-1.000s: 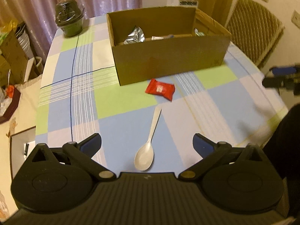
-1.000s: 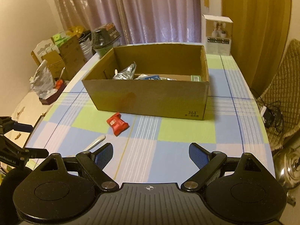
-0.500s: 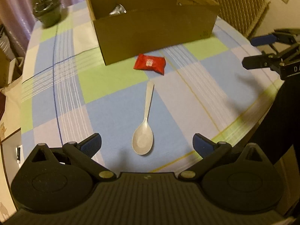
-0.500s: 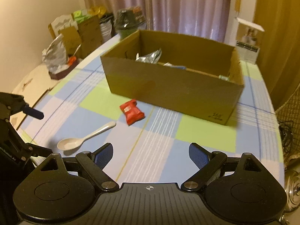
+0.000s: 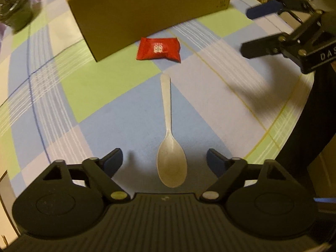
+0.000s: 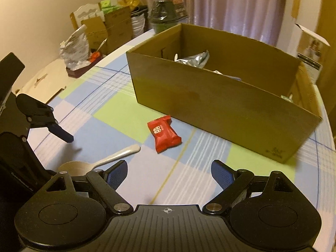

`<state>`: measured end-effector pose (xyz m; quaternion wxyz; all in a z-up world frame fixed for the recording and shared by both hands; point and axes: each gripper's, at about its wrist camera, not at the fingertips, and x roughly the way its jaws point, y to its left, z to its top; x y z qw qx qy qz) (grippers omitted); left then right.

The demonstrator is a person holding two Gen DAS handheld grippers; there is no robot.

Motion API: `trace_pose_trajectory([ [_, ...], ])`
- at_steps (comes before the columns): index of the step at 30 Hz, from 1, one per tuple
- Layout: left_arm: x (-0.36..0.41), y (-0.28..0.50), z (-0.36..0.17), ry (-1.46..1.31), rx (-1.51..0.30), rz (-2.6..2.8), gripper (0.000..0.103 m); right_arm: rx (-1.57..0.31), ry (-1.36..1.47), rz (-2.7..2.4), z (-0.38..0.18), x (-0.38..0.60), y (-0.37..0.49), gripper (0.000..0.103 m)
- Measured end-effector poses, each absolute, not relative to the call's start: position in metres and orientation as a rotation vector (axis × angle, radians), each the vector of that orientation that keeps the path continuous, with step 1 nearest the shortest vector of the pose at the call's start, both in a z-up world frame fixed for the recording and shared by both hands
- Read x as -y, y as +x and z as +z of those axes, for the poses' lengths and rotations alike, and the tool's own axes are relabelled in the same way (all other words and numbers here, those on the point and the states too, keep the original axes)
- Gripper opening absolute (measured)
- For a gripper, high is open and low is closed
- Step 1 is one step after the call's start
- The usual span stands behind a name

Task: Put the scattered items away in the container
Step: 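Move both tools back toward the spoon and red candy packet, then close left tool on white spoon while right tool grasps red candy packet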

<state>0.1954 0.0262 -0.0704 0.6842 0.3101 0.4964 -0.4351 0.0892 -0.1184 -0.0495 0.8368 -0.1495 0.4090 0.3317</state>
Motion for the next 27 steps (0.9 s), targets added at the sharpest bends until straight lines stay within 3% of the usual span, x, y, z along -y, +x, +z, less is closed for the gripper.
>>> trace_pose_trajectory([
  [5,-0.022,0.203,-0.081,0.690,-1.140,-0.988,0.070,-0.871,-0.342,0.729,-0.062,0.107,0.101,0.093],
  [9,-0.019,0.202,-0.087,0.722,-1.147,-1.007,0.053,-0.880,-0.345,0.739,-0.069,0.103,0.109,0.093],
  [11,-0.018,0.201,-0.087,0.734,-1.142,-1.010,0.051,-0.886,-0.341,0.740,-0.072,0.102,0.112,0.093],
  [13,-0.018,0.201,-0.087,0.740,-1.142,-1.012,0.043,-0.890,-0.340,0.743,-0.074,0.100,0.115,0.093],
  [15,-0.019,0.204,-0.085,0.723,-1.155,-1.017,0.028,-0.893,-0.342,0.748,-0.075,0.098,0.117,0.093],
  [25,-0.028,0.208,-0.071,0.645,-1.156,-0.994,0.027,-0.887,-0.363,0.781,-0.085,0.082,0.130,0.092],
  [27,-0.031,0.210,-0.071,0.640,-1.156,-0.985,0.027,-0.880,-0.367,0.785,-0.088,0.078,0.134,0.079],
])
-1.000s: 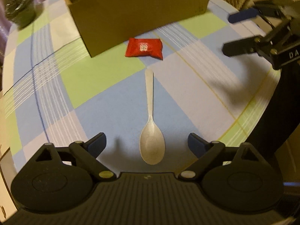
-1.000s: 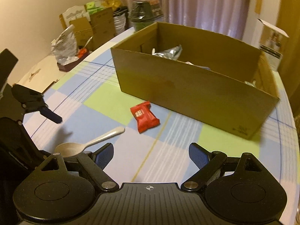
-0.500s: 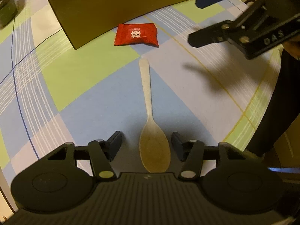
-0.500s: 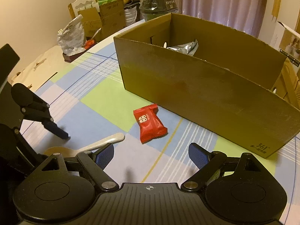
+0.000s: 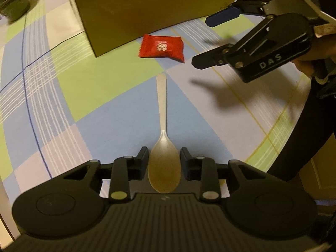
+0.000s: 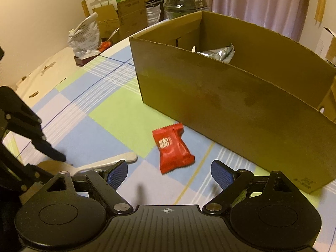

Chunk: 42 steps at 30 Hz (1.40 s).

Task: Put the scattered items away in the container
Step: 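Close left tool on white spoon while right tool grasps red candy packet, then lift spoon and candy packet and carry both over the cardboard box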

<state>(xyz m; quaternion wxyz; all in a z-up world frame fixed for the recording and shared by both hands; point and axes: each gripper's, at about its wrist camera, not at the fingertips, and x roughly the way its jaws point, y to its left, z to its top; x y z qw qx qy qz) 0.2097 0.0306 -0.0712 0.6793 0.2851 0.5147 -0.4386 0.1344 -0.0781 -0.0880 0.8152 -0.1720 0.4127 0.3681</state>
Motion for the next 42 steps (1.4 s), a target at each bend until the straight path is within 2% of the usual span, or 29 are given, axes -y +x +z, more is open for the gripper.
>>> trace_pose_trajectory([
  [1,-0.032,0.210,-0.071,0.640,-1.156,-0.983,0.027,-0.886,-0.371,0.793,-0.090,0.075,0.137,0.064],
  [16,-0.040,0.216,-0.078,0.610,-1.176,-0.984,0.027,-0.869,-0.515,0.840,-0.119,0.031,0.163,0.063],
  [17,-0.040,0.215,-0.078,0.611,-1.177,-0.985,0.027,-0.874,-0.522,0.841,-0.120,0.030,0.163,0.048],
  [18,-0.040,0.215,-0.079,0.611,-1.178,-0.985,0.027,-0.884,-0.529,0.841,-0.122,0.028,0.163,0.039],
  [20,-0.040,0.215,-0.079,0.609,-1.181,-0.986,0.027,-0.893,-0.528,0.834,-0.123,0.029,0.161,0.033],
  [36,0.007,0.177,-0.077,0.588,-1.175,-1.056,0.027,-0.998,-0.225,0.496,-0.102,0.154,0.105,0.032],
  [42,0.029,0.161,-0.083,0.610,-1.166,-1.052,0.027,-1.014,-0.216,0.475,-0.104,0.167,0.092,0.032],
])
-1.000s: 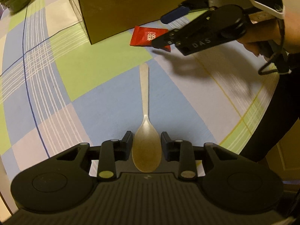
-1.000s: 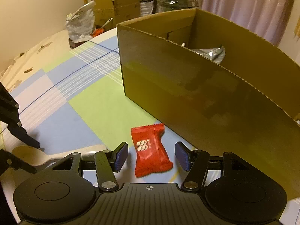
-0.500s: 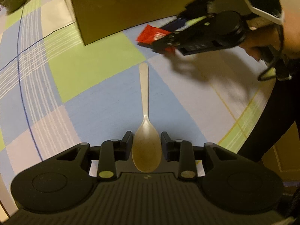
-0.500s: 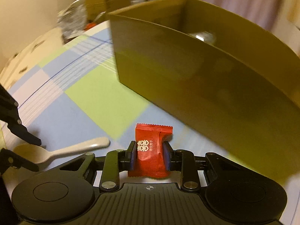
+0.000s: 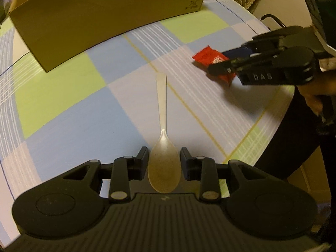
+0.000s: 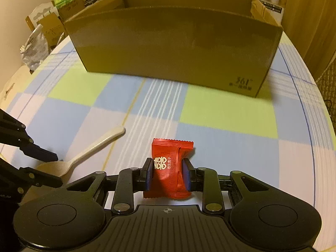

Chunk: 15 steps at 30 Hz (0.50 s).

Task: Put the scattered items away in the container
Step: 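Lift spoon and candy packet and carry both over the cardboard box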

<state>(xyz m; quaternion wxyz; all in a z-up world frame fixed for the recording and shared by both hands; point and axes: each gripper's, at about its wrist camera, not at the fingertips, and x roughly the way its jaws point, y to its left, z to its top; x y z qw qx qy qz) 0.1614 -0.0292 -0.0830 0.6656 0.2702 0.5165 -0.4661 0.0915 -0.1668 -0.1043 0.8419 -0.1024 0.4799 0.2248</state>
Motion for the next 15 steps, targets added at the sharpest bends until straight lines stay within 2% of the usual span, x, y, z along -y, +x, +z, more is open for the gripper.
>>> trace_pose_trajectory([
  [4,0.036,0.158,-0.087,0.631,-1.150,-1.029,0.029,-0.994,-0.228,0.486,-0.104,0.175,0.085,0.032],
  [5,0.037,0.156,-0.087,0.643,-1.139,-1.015,0.041,-0.990,-0.226,0.487,-0.104,0.176,0.084,0.032],
  [6,0.038,0.155,-0.088,0.651,-1.132,-1.007,0.045,-0.986,-0.227,0.489,-0.105,0.176,0.083,0.032],
  [12,0.040,0.149,-0.090,0.684,-1.119,-1.008,0.045,-0.966,-0.238,0.500,-0.109,0.173,0.082,0.033],
  [13,0.040,0.150,-0.090,0.682,-1.121,-1.006,0.045,-0.964,-0.236,0.500,-0.110,0.173,0.082,0.037],
  [14,0.041,0.151,-0.090,0.679,-1.124,-1.004,0.043,-0.965,-0.233,0.498,-0.110,0.173,0.082,0.050],
  [15,0.042,0.152,-0.089,0.680,-1.124,-1.000,0.039,-0.963,-0.230,0.490,-0.111,0.174,0.083,0.056],
])
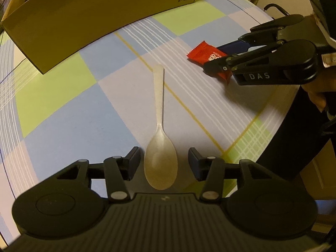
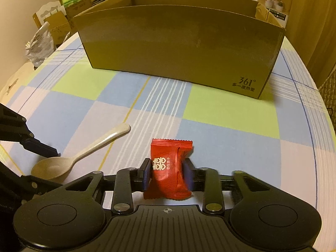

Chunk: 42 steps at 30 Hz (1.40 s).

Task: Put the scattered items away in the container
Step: 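Lift spoon and candy packet and carry both over the cardboard box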

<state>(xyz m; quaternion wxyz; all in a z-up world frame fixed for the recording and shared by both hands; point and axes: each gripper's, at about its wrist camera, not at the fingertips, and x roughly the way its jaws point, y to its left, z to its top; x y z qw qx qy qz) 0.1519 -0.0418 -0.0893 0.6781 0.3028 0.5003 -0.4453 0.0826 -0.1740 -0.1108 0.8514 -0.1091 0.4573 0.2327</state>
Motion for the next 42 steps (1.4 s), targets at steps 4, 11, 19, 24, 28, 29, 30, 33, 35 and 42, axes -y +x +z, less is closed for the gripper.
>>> trace_pose_trajectory([
  [4,0.042,0.155,-0.087,0.697,-1.137,-0.989,0.027,-0.964,-0.220,0.490,-0.112,0.177,0.084,0.060],
  [11,0.039,0.151,-0.081,0.688,-1.124,-0.984,0.027,-0.959,-0.220,0.502,-0.112,0.177,0.083,0.060],
  [19,0.037,0.151,-0.075,0.642,-1.124,-0.970,0.027,-0.968,-0.244,0.501,-0.113,0.174,0.082,0.060],
  [24,0.036,0.152,-0.071,0.620,-1.121,-0.957,0.027,-0.970,-0.259,0.486,-0.114,0.169,0.083,0.060],
  [28,0.034,0.152,-0.068,0.607,-1.118,-0.947,0.027,-0.963,-0.279,0.489,-0.110,0.166,0.082,0.031],
  [29,0.033,0.152,-0.067,0.604,-1.117,-0.945,0.027,-0.965,-0.271,0.490,-0.108,0.167,0.082,0.031],
  [30,0.032,0.152,-0.066,0.601,-1.116,-0.943,0.027,-0.961,-0.270,0.488,-0.106,0.167,0.081,0.031],
  [33,0.030,0.151,-0.063,0.591,-1.111,-0.935,0.027,-0.948,-0.271,0.490,-0.099,0.168,0.077,0.031],
  [35,0.028,0.150,-0.060,0.580,-1.107,-0.932,0.027,-0.938,-0.273,0.490,-0.094,0.167,0.074,0.031],
  [42,0.023,0.146,-0.045,0.545,-1.083,-0.917,0.027,-0.900,-0.273,0.490,-0.072,0.168,0.062,0.031],
])
